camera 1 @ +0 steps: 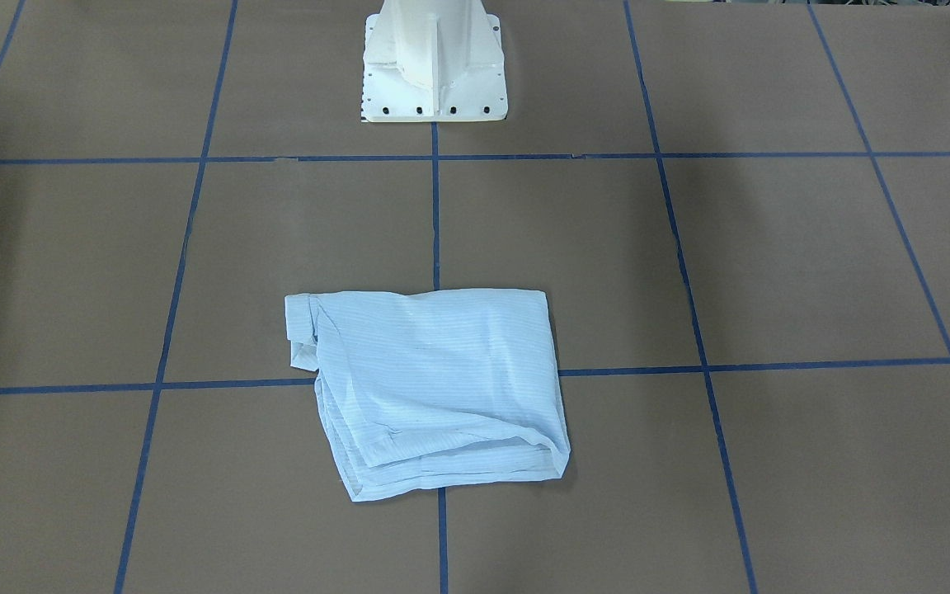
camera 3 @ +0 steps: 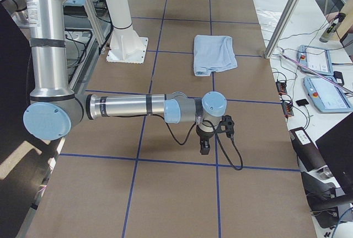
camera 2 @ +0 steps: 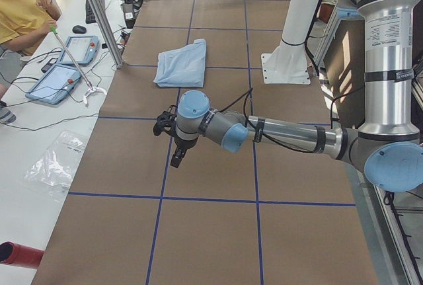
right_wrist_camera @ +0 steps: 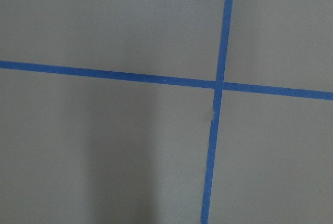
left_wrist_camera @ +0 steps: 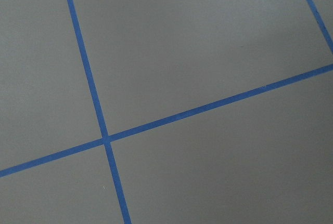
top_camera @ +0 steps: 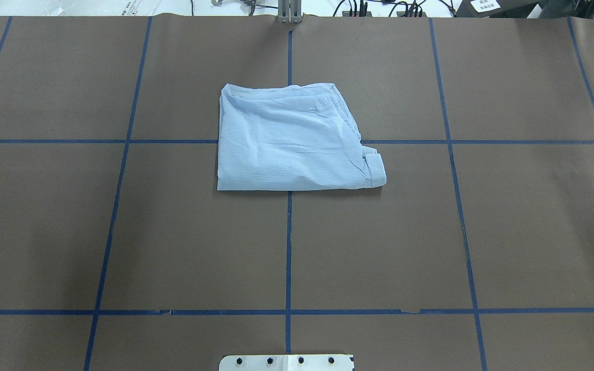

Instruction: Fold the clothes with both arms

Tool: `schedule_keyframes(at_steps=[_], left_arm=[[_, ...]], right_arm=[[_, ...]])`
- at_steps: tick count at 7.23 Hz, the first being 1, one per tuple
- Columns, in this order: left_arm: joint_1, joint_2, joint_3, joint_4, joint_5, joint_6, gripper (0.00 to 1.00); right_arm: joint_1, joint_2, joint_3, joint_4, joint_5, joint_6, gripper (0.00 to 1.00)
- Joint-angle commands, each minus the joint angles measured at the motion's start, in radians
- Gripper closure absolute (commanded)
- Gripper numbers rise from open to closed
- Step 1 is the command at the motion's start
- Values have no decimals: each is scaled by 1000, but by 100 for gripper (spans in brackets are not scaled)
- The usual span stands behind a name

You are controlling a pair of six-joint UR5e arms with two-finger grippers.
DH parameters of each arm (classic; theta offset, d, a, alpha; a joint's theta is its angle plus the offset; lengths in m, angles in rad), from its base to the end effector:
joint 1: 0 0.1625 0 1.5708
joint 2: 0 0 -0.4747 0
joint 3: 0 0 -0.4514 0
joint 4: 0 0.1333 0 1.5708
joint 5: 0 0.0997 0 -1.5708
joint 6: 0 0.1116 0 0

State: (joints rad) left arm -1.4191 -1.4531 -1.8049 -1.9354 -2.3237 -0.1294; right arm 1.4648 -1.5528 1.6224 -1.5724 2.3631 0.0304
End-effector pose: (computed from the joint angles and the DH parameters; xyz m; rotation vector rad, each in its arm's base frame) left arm 0.0220 -0.5213 0.6076 0.3501 0.7952 0.2019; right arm -0.0061 -0.5662 0.6771 0.0103 -0.7949 -0.0985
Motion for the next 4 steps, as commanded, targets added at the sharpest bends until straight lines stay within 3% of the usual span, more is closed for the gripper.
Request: schedule_keyframes(at_steps=[1,4], left_arm=[[-1,34,-7,-7,-9,4,0],[-26,31,15,9,-91,2,0]], right_arm=[[-8,-7,22,15,4,2,0],[-11,10,11,17,-22,-3,0]])
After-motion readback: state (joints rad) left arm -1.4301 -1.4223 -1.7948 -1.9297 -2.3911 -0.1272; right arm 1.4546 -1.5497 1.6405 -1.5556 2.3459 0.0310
